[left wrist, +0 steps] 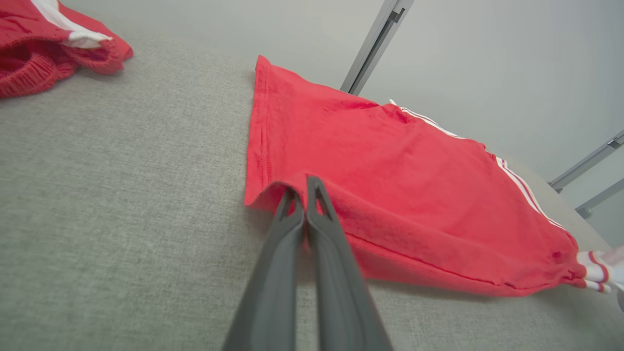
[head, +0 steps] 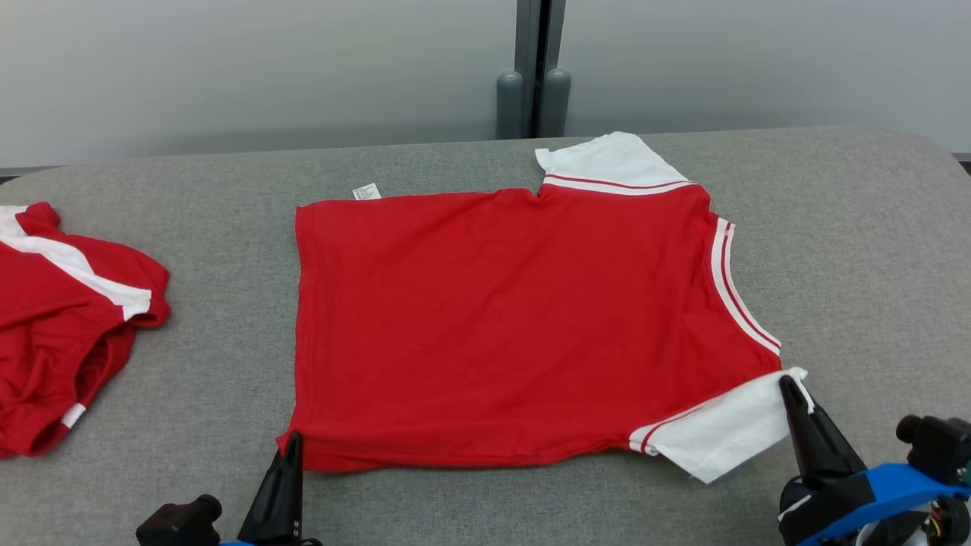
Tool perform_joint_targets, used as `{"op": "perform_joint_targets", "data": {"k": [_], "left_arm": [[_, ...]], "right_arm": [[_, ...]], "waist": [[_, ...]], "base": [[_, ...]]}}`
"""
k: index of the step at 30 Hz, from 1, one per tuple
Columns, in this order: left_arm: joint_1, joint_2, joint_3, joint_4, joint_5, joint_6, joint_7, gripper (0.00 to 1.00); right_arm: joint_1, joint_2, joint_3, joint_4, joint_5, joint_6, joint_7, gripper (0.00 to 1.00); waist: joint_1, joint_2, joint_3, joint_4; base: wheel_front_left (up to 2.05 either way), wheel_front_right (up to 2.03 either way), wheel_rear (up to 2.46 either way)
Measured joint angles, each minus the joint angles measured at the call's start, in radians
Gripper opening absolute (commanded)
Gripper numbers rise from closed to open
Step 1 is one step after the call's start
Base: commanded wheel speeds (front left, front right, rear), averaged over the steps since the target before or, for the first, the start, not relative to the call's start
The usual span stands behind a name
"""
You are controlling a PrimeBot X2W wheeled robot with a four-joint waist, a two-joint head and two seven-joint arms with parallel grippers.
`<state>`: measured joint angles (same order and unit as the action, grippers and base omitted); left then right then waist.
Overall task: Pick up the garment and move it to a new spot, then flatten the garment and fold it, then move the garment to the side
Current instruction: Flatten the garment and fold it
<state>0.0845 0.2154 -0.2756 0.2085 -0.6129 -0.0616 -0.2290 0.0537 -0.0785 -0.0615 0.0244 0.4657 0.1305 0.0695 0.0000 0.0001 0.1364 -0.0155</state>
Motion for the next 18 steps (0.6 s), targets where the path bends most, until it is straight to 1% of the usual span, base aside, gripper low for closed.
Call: {"op": "perform_joint_targets", "data": {"k": [5,10,18], "left_arm": [[-0.032,0.003,-0.012,0.012,0.005,-0.007,0.007,0.00],[-0.095,0.000,-0.025,0.039,0.007,-0.017,0.009,0.00],[-0.206,0.003,-0.044,0.127,0.006,-0.042,0.007,0.00]], "right_arm": [[-0.103,-0.025,0.006,0.071,-0.009,0.000,0.011,0.00],[-0.204,-0.052,0.009,0.169,-0.019,0.000,0.026,0.00],[-0.371,-0.076,0.035,0.343,-0.037,0.000,-0.016,0.00]], "waist": [[0.0000,0.0000,-0.001,0.010],[0.0000,0.0000,0.006,0.021],[0.0000,0.0000,0.039,0.030]], "base": [[0.00,0.00,0.00],[0.00,0.00,0.00],[0.00,0.00,0.00]]}}
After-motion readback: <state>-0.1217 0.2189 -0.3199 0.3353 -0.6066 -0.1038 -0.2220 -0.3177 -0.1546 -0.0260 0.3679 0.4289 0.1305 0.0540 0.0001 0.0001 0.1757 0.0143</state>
